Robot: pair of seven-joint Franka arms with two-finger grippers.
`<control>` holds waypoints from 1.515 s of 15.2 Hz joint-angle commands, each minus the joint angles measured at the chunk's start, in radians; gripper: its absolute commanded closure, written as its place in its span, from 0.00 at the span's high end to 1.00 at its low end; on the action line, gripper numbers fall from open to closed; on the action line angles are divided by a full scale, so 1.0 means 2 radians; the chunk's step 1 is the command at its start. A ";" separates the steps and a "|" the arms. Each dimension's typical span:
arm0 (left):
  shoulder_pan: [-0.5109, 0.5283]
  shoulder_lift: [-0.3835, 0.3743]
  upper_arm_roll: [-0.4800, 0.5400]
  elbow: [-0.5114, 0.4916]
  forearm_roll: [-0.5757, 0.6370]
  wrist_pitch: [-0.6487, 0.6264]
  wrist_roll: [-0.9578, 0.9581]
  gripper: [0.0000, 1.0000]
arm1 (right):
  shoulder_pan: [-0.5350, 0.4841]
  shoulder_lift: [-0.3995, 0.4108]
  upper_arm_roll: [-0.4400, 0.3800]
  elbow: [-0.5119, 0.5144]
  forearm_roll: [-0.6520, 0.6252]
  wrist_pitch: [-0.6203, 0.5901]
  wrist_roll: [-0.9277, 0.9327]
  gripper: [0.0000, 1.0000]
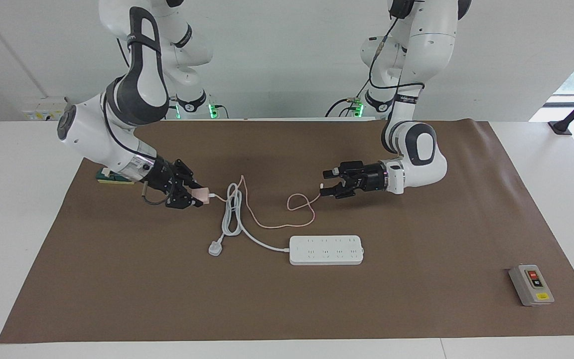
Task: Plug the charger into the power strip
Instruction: 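Carry the pink charger with the right gripper toward the power strip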
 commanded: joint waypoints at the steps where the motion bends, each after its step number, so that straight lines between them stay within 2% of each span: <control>1: -0.003 0.001 0.002 0.004 -0.009 0.003 -0.002 1.00 | 0.035 0.003 -0.001 0.004 0.012 0.029 0.034 0.00; 15: -0.008 0.003 0.002 0.011 -0.010 0.011 0.000 1.00 | 0.179 0.009 -0.001 0.002 0.036 0.147 0.140 0.00; 23: -0.021 0.003 0.002 0.011 -0.013 0.027 0.011 1.00 | 0.211 0.012 -0.001 0.002 0.036 0.182 0.165 0.00</control>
